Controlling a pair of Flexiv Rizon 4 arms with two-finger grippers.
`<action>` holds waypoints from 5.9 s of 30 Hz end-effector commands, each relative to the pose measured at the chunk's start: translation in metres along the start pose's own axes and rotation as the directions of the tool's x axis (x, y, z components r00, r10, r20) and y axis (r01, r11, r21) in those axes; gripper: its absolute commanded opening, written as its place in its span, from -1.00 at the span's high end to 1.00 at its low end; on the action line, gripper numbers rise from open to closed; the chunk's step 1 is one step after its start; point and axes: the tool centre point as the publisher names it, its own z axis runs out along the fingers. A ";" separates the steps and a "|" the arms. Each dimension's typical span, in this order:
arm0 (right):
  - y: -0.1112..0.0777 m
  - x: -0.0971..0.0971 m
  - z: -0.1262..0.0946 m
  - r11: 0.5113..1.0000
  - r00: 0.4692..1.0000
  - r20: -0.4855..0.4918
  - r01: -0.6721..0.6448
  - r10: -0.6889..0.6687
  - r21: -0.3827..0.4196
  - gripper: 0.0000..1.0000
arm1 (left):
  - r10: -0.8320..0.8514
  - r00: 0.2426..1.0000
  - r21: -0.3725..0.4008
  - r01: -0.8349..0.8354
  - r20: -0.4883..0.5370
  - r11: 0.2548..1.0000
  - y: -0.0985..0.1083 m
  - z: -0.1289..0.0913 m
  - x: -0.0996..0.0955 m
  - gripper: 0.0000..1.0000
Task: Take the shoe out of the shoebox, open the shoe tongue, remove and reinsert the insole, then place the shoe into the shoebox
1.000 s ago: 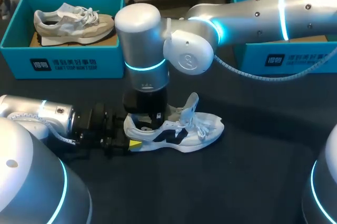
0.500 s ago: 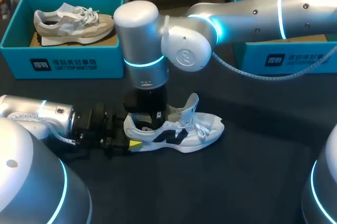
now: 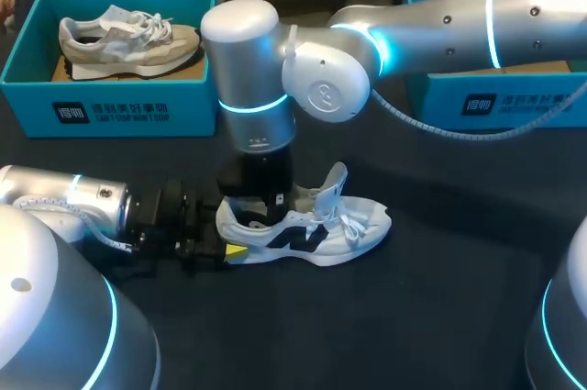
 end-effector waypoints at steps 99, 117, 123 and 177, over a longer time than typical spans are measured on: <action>0.018 -0.007 -0.095 0.892 0.947 -0.142 0.213 -0.290 -0.399 0.16 | -0.001 1.000 -0.001 0.001 0.005 1.000 0.002 0.000 -0.001 1.00; 0.030 -0.004 -0.103 0.852 0.934 -0.233 0.119 -0.270 -0.509 0.12 | -0.001 1.000 -0.001 0.001 0.005 1.000 0.002 0.000 -0.001 1.00; 0.033 -0.005 -0.092 0.852 0.928 -0.256 0.108 -0.272 -0.513 0.12 | -0.001 1.000 -0.001 0.001 0.005 1.000 0.002 0.000 -0.001 1.00; 0.049 0.005 -0.101 0.741 0.928 -0.206 0.101 -0.312 -0.664 1.00 | -0.001 1.000 -0.001 0.001 0.005 1.000 0.002 0.000 -0.001 1.00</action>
